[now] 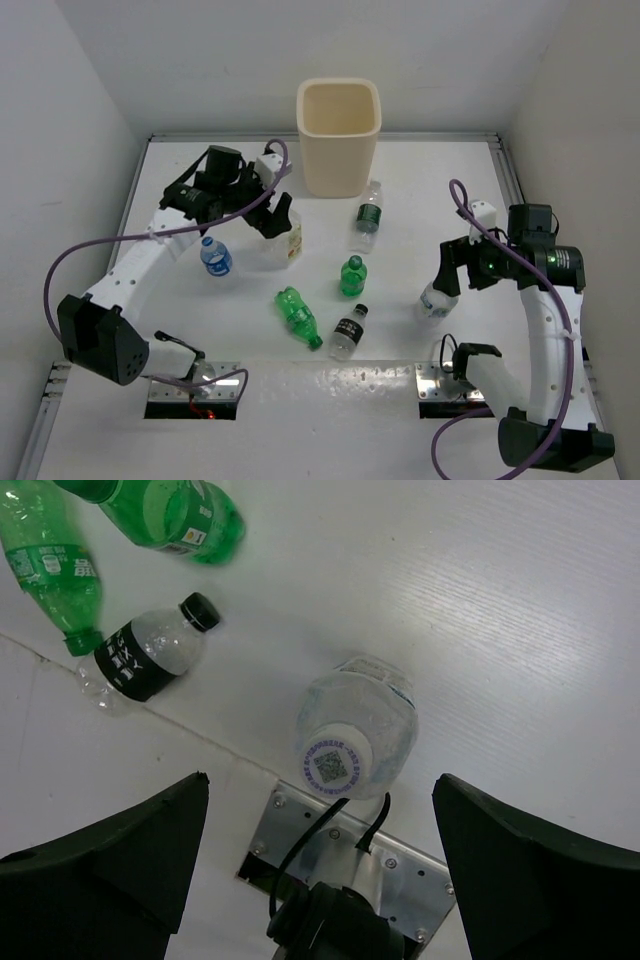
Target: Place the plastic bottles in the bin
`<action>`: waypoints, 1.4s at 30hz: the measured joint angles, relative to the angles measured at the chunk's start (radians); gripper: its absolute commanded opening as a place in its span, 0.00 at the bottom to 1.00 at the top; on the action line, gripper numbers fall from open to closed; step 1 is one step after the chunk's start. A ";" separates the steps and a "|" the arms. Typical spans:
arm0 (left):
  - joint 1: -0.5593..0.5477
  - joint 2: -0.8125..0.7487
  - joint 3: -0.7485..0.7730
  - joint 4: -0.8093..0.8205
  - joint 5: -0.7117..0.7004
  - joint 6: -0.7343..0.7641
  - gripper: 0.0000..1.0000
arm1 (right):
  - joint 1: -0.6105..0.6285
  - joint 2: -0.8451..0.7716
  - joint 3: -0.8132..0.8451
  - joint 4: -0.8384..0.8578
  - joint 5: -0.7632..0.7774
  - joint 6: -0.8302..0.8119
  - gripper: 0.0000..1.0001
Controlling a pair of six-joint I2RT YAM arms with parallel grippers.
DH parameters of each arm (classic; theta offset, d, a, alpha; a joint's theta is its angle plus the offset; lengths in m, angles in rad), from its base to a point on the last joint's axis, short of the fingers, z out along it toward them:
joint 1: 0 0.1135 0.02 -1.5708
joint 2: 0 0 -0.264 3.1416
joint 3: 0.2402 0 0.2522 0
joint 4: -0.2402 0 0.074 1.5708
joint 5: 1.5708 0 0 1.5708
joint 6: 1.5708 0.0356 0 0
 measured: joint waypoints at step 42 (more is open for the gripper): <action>-0.052 0.094 0.062 0.071 -0.186 -0.060 0.01 | 0.000 -0.045 -0.133 0.047 0.071 -0.042 0.69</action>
